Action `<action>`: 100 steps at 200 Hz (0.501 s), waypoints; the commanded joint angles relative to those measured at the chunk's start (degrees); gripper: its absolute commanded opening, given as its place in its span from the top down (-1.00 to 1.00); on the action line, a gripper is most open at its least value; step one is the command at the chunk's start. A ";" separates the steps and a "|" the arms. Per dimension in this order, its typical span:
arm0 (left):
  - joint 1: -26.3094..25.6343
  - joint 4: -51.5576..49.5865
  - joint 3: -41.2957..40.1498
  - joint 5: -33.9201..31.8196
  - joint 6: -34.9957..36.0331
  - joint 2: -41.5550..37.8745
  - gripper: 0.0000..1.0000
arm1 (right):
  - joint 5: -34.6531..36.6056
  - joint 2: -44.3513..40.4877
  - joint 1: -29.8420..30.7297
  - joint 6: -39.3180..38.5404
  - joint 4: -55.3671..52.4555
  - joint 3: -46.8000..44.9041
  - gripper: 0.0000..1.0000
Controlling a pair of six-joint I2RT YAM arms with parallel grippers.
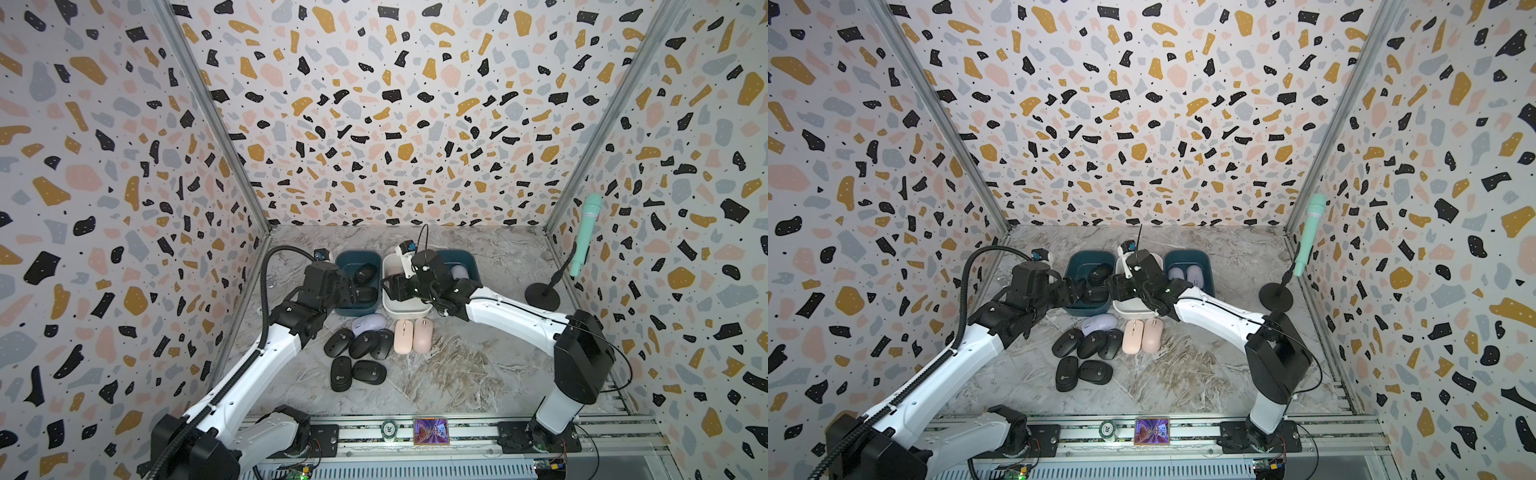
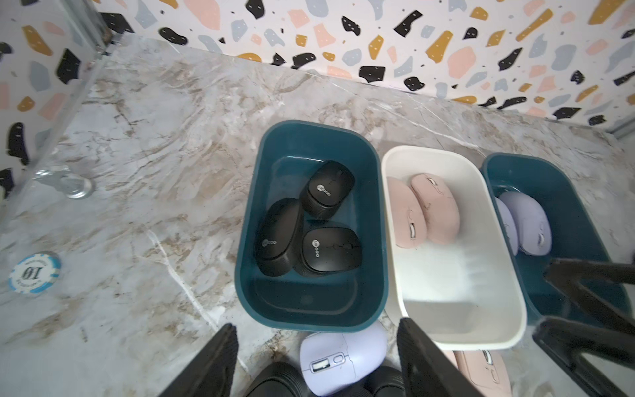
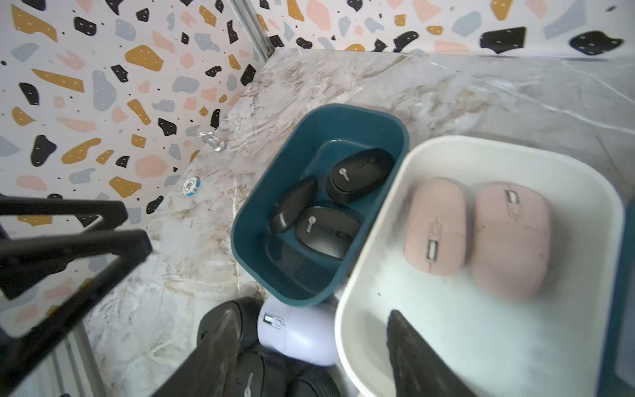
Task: Place the mice by color into the storage box
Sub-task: Pick up the mouse from the center of the board.
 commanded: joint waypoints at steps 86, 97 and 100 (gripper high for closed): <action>-4.94 3.74 0.16 2.48 2.52 4.06 -0.42 | 13.93 -12.58 2.37 13.20 -12.68 -17.53 -0.39; -4.94 3.57 0.17 1.74 2.48 4.02 -0.42 | 14.10 -11.92 2.88 13.96 -13.24 -17.70 -0.39; -4.94 3.57 0.18 1.62 2.44 4.06 -0.42 | 14.28 -11.74 3.01 14.14 -13.42 -17.72 -0.40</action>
